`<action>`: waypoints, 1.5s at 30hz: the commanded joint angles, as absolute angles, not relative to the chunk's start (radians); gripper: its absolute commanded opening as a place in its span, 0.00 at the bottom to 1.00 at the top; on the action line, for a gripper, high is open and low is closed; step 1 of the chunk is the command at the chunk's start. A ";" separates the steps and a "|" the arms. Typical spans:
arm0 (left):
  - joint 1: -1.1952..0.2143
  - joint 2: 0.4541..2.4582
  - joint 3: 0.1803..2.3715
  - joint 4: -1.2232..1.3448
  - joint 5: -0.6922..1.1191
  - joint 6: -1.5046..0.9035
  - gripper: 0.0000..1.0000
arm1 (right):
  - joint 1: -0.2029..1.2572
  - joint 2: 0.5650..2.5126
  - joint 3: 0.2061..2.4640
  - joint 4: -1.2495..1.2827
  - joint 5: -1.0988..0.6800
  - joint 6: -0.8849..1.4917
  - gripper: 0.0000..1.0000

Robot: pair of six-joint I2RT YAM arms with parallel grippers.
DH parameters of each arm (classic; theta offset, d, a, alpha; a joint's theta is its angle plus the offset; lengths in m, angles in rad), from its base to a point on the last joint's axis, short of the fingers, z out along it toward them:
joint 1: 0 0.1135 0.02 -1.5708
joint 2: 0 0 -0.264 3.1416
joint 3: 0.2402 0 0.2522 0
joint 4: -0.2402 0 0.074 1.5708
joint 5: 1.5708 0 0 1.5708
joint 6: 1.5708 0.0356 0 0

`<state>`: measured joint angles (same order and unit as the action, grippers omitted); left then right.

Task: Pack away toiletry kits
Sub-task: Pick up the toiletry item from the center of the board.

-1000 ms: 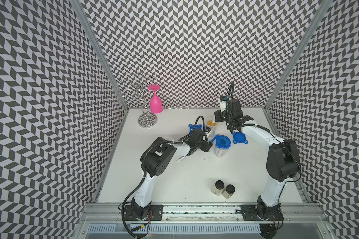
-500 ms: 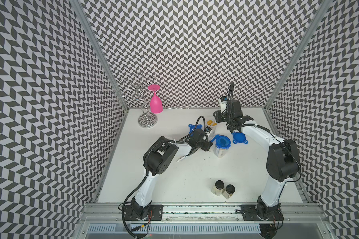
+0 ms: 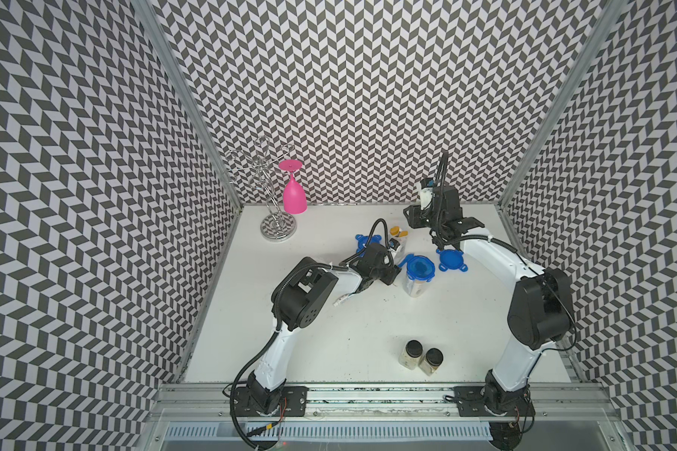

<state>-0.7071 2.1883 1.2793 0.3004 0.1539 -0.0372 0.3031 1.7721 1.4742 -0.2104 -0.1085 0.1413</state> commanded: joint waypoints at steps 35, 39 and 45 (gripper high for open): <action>-0.764 1.658 0.896 0.188 0.133 -0.091 0.00 | 0.176 1.565 1.310 -0.181 -0.151 0.246 0.49; -0.764 1.557 0.896 0.105 0.114 -0.063 0.00 | 0.169 1.549 1.303 -0.179 -0.159 0.250 0.50; -0.762 1.463 0.954 0.017 0.053 -0.033 0.00 | 0.163 1.554 1.310 -0.142 -0.314 0.253 0.59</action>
